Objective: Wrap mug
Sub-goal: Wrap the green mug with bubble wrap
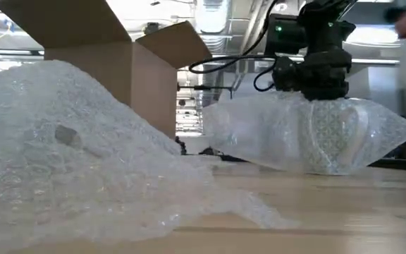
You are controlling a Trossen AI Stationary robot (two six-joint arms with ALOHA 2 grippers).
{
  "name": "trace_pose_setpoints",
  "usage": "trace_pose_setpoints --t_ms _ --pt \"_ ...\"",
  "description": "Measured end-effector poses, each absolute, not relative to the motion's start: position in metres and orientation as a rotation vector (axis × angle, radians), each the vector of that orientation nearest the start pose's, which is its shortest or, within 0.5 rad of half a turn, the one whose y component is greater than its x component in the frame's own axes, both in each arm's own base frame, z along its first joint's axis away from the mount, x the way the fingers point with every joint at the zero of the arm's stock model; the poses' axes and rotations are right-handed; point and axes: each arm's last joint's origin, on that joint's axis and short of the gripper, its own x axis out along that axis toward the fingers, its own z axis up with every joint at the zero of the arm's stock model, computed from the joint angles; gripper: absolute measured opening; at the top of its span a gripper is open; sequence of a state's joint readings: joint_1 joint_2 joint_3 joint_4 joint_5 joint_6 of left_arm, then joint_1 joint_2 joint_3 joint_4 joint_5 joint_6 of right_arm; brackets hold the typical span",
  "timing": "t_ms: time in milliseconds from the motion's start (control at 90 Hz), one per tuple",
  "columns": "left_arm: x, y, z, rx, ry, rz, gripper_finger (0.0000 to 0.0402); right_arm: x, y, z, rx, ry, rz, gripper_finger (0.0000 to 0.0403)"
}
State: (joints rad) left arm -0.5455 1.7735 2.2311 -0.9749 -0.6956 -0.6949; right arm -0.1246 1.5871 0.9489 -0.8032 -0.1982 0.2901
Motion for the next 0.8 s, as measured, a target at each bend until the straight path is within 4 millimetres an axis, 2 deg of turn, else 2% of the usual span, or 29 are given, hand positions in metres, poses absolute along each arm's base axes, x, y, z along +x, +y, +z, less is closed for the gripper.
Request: trace_pose_setpoints --t_ms 167,444,633,800 --pt "0.312 -0.184 0.465 -0.404 0.376 0.262 0.0000 0.268 -0.028 0.174 0.472 1.426 -0.146 0.0000" --pt "0.317 -0.186 0.464 -0.464 0.331 0.302 0.0000 0.272 -0.014 0.174 0.412 1.412 -0.099 0.0000" --pt "0.321 -0.179 0.467 -0.502 0.299 0.332 0.0000 0.277 -0.002 0.178 0.223 1.375 0.082 0.0000" --pt "0.322 -0.177 0.466 -0.542 0.281 0.361 0.0000 0.287 0.009 0.189 0.023 1.314 0.278 0.0000"
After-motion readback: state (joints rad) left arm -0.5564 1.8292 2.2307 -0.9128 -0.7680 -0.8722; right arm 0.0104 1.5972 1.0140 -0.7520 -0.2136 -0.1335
